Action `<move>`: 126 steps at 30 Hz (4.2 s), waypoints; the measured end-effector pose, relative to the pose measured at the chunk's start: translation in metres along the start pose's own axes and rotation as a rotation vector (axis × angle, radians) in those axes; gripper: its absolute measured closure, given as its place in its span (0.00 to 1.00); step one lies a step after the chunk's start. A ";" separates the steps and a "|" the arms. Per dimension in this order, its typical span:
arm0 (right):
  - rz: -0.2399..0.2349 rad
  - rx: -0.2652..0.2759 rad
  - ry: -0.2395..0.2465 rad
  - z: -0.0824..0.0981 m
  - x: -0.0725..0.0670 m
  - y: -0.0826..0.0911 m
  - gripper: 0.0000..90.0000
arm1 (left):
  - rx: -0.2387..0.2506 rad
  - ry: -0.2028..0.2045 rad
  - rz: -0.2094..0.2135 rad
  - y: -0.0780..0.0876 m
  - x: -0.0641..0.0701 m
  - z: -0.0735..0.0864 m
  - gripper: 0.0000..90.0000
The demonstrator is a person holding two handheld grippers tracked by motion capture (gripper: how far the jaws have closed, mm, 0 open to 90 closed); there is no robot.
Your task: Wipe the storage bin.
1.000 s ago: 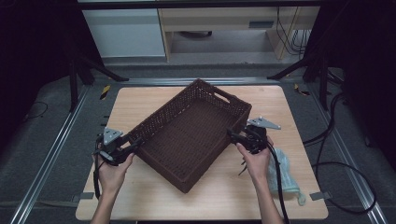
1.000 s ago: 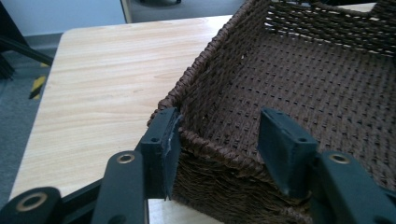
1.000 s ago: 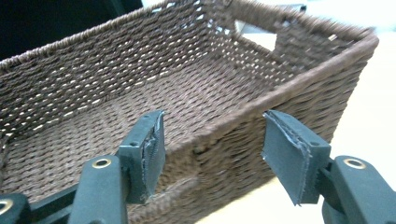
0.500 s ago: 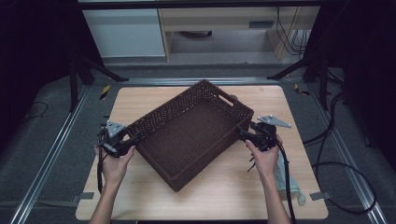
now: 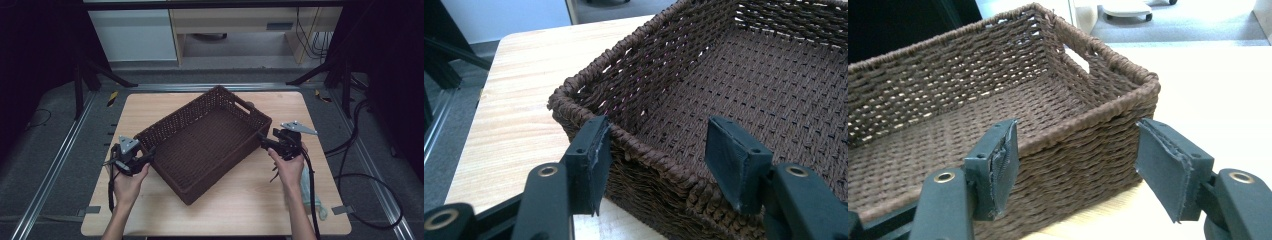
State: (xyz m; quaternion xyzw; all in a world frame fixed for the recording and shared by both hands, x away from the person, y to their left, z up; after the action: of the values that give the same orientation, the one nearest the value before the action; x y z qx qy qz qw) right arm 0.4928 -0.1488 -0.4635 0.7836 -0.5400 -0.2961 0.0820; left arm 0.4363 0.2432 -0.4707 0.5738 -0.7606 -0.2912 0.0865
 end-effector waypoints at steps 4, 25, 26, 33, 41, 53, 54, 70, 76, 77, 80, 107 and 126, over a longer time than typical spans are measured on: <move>0.004 0.012 0.007 -0.004 0.004 -0.003 0.38 | -0.008 -0.020 -0.016 -0.006 -0.004 -0.001 0.49; 0.012 -0.043 -0.005 -0.008 0.024 -0.027 0.63 | -0.047 -0.026 -0.017 -0.029 -0.028 -0.010 0.51; 0.002 -0.052 -0.007 -0.007 0.023 -0.026 0.66 | -0.046 -0.021 -0.012 -0.029 -0.028 -0.010 0.51; -0.009 -0.110 0.010 0.001 0.017 -0.013 0.68 | 0.001 0.033 0.052 -0.015 -0.021 -0.008 0.49; 0.010 -0.144 0.037 0.016 0.008 0.010 0.67 | 0.000 0.015 0.109 -0.002 -0.001 0.000 0.49; 0.019 -0.122 0.099 0.008 0.012 0.013 0.69 | -0.038 0.019 0.140 -0.019 0.000 0.007 0.61; 0.015 -0.124 0.104 0.008 0.013 0.011 0.71 | -0.042 0.022 0.140 -0.021 -0.001 0.007 0.62; 0.003 -0.159 0.160 0.028 0.001 0.025 0.85 | -0.028 0.002 0.161 -0.008 0.001 0.007 0.51; -0.023 -0.166 0.159 0.032 -0.004 0.031 0.75 | -0.062 -0.023 0.163 -0.011 0.002 0.015 0.62; -0.021 -0.160 0.162 0.031 -0.004 0.031 0.74 | -0.063 -0.007 0.177 -0.012 0.002 0.015 0.63; -0.018 -0.158 0.161 0.027 -0.003 0.023 0.71 | -0.068 -0.029 0.174 -0.012 0.001 0.014 0.64; -0.013 -0.163 0.152 0.051 -0.016 0.044 0.77 | -0.107 -0.034 0.201 0.004 0.001 0.024 0.71; -0.092 -0.100 0.121 0.043 -0.021 0.061 0.59 | -0.095 -0.021 0.239 0.003 -0.008 0.027 0.71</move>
State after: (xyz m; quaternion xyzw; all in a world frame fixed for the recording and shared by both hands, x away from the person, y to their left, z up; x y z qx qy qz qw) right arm 0.4152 -0.1461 -0.4632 0.8191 -0.4820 -0.2780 0.1396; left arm 0.4234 0.2601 -0.4896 0.4713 -0.8097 -0.3205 0.1397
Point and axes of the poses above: each handheld gripper's, and its own axes: y roughly backward along the jaws, z roughly out of its underside, x roughly to its right, the point moved 10 cm from there along -y, roughly forward along the jaws, and after that the axes turned 12 degrees about -y, right-handed, at the moved point
